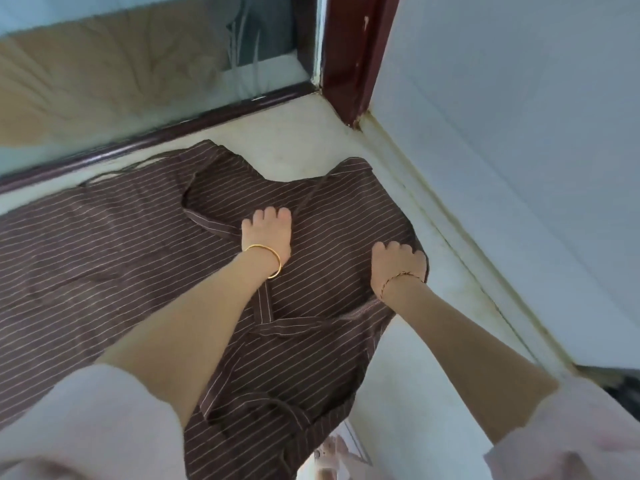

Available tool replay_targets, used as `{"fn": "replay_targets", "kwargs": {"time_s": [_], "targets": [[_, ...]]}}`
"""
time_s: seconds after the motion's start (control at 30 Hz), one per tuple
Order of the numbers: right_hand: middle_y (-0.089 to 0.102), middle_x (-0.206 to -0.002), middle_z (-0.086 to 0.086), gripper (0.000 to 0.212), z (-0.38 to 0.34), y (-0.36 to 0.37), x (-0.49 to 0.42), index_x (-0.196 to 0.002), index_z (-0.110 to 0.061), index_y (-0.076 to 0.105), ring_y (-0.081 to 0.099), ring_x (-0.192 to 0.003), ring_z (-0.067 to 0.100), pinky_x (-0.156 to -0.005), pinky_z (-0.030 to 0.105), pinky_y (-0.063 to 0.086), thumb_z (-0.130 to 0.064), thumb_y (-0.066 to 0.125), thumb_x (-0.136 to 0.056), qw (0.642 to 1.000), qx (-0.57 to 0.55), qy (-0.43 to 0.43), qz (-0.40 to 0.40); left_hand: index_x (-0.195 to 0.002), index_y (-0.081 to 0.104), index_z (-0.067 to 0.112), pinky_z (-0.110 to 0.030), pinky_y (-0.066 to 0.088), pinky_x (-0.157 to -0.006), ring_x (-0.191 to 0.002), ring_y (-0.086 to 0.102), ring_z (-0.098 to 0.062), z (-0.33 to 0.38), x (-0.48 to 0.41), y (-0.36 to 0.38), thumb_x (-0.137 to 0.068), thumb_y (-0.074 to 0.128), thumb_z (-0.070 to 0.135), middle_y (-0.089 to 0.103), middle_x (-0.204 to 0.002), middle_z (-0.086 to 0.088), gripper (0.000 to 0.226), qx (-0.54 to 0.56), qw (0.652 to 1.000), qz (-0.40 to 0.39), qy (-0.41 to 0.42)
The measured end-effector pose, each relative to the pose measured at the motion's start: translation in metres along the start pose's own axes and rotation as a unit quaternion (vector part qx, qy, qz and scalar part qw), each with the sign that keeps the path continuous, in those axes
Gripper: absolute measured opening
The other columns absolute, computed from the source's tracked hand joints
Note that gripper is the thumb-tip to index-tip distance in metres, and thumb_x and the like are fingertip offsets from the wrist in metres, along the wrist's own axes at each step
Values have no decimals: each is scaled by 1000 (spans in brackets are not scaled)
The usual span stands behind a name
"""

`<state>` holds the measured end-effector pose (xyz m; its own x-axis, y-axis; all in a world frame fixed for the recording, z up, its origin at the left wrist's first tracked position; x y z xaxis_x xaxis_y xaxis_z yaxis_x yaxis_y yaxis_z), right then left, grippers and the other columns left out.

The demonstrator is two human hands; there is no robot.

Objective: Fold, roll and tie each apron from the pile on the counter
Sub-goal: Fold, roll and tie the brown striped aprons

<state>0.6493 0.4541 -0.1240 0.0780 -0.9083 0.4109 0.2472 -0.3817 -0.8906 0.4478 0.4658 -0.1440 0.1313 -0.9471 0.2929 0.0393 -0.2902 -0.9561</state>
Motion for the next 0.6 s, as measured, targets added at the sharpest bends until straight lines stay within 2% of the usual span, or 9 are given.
{"fn": "replay_targets", "kwargs": {"time_s": [0.1,0.17,0.23,0.3,0.4,0.5,0.57,0.6], "targets": [[57,-98,1,26,36,8,9,-116,-16,57,58,-97,22,-85,30,46,-19,56,-90,996,-14,54,-75,-135,38,8,-47,32,-106,-129,36,-33,6,-3,-8,-88,56,35,39,-139,-15,58,-36,999,7,-16],[54,-96,0,25,48,12,11,-115,-16,59,55,-92,20,-84,28,46,-14,53,-90,993,-20,43,-112,-134,42,7,-47,34,-104,-127,39,-32,14,-14,-16,-90,51,38,43,-137,-15,55,35,999,6,-21],[53,-95,4,24,51,8,8,-112,-13,59,54,-91,22,-82,31,48,-11,55,-88,996,-44,39,-73,-133,44,7,-47,39,-101,-122,45,-33,26,-30,-20,-89,53,37,47,-133,-14,54,124,992,-13,-25],[53,-104,10,29,47,-3,-1,-115,-10,56,54,-98,25,-81,34,50,-10,58,-86,998,-64,23,-11,-133,43,6,-47,43,-99,-118,49,-33,38,-47,-23,-88,56,36,48,-132,-15,56,178,983,-29,-31],[48,-123,15,45,34,-14,-20,-131,-8,44,53,-108,30,-86,37,51,-5,56,-88,993,-113,-30,18,-132,40,5,-47,43,-100,-118,49,-35,47,-65,-26,-88,60,31,48,-129,-17,55,228,971,-27,-68],[43,-131,15,52,21,-19,-42,-138,-9,34,54,-108,30,-87,37,52,-6,54,-90,982,-178,-61,17,-126,47,9,-42,46,-96,-110,55,-32,48,-76,-26,-91,57,16,57,-118,-13,38,263,964,-16,-40],[41,-132,14,53,14,-20,-53,-139,-11,33,53,-110,30,-88,37,51,-10,55,-91,978,-199,-64,18,-112,58,7,-33,48,-85,-103,58,-31,55,-80,-29,-91,54,10,60,-100,-12,22,299,953,-53,-17],[39,-134,14,54,11,-20,-58,-140,-11,32,50,-112,30,-89,38,50,-12,55,-91,977,-201,-64,19,-108,61,2,-33,47,-83,-102,58,-32,60,-84,-33,-91,53,10,61,-99,-17,21,305,947,-90,-35]]}}
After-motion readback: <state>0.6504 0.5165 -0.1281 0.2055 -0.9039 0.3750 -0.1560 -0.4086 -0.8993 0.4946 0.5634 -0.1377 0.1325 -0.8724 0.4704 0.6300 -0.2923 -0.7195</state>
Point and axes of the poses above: each hand's wrist, its own x-axis away from the middle knuckle, its own y-axis out of the palm, z = x × y, the point moved 4 cm from there along -x, towards the middle knuckle
